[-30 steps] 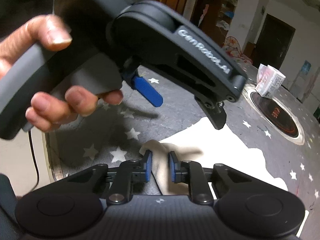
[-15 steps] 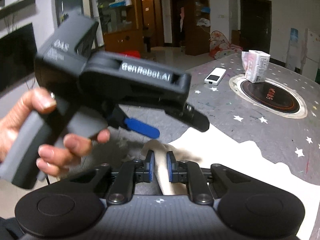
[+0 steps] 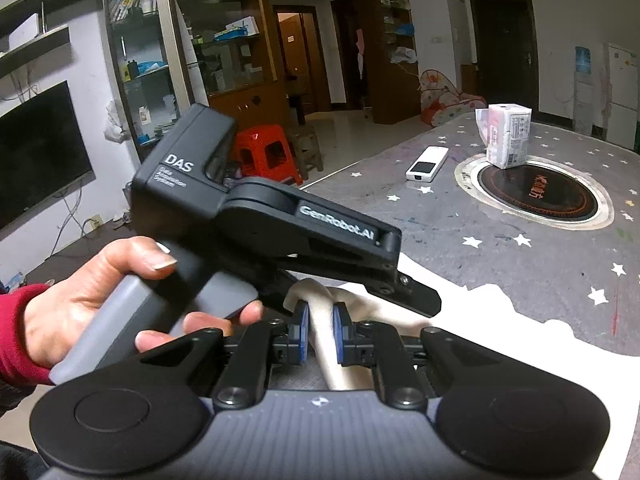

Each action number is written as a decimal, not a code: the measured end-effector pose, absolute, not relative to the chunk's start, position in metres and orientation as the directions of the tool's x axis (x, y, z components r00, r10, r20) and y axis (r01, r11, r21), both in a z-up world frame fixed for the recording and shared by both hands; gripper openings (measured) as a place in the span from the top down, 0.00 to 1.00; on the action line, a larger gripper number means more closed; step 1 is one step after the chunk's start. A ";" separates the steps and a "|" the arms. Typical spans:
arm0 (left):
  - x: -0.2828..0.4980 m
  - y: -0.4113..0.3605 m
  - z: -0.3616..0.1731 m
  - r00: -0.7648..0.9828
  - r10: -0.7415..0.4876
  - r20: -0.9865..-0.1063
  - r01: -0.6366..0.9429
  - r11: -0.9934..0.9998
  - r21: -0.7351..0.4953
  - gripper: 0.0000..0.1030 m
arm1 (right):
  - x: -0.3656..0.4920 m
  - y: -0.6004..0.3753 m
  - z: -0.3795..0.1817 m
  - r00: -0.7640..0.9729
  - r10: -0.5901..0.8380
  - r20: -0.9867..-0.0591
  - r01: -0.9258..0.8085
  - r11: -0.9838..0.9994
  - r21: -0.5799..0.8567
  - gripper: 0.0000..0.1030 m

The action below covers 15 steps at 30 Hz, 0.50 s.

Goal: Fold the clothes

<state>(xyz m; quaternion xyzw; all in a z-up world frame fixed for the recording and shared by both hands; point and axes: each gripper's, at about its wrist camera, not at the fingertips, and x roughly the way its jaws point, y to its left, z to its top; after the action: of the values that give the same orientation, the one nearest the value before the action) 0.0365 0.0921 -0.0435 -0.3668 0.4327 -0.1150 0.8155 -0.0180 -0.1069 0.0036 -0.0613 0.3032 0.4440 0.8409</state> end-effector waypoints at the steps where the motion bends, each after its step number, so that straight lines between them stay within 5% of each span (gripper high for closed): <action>1: 0.037 0.092 -0.044 0.596 -0.505 -0.624 -0.129 0.707 -0.695 0.54 | -0.018 -0.107 0.003 0.419 0.711 -0.565 -0.786 0.596 0.167 0.89; 6: 0.039 0.089 -0.048 0.589 -0.494 -0.639 -0.126 0.725 -0.677 0.72 | -0.020 -0.107 0.000 0.411 0.715 -0.566 -0.791 0.588 0.169 0.89; 15: 0.038 0.090 -0.049 0.590 -0.486 -0.645 -0.117 0.739 -0.663 0.78 | -0.024 -0.125 0.000 0.435 0.698 -0.569 -0.772 0.614 0.164 0.81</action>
<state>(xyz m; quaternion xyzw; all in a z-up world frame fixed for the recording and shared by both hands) 0.0379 0.0896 -0.0490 -0.3432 0.4389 -0.1120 0.8228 -0.0236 -0.1253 0.0001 -0.0605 0.3054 0.4352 0.8448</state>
